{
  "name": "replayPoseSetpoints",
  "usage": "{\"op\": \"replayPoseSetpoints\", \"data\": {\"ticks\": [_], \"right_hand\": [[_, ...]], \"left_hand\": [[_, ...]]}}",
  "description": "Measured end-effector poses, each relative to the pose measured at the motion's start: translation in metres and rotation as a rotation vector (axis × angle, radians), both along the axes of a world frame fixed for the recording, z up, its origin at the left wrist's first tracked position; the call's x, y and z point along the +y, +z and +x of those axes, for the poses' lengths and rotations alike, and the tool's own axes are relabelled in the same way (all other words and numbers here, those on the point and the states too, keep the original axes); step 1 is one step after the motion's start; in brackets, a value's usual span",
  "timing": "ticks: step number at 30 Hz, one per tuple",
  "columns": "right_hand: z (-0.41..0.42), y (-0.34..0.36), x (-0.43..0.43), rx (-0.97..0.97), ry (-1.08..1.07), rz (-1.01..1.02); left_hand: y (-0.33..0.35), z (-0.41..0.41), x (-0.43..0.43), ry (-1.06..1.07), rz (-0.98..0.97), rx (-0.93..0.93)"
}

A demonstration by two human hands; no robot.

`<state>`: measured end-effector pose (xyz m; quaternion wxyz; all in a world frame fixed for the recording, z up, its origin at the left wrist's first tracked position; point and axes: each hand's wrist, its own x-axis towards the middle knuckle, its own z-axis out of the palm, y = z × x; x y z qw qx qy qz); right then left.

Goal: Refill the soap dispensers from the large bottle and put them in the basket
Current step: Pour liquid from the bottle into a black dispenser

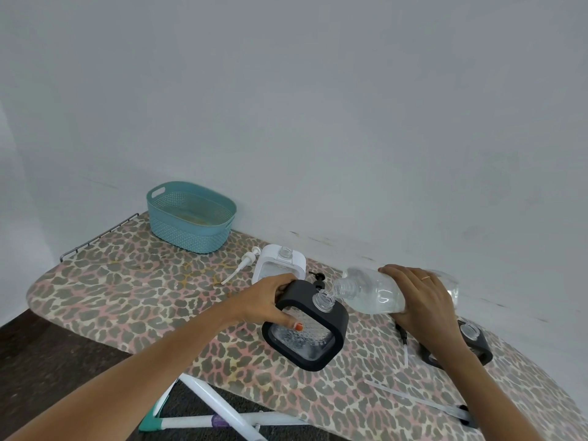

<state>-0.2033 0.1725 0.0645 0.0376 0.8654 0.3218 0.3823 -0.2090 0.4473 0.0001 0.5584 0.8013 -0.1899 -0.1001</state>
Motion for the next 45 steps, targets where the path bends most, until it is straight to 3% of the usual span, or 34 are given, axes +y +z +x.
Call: {"op": "replayPoseSetpoints", "data": {"ticks": [45], "right_hand": [[-0.002,0.006,-0.013,-0.006,-0.031,-0.040]], "left_hand": [[-0.007,0.002,-0.009,-0.022,-0.038,-0.004]]}}
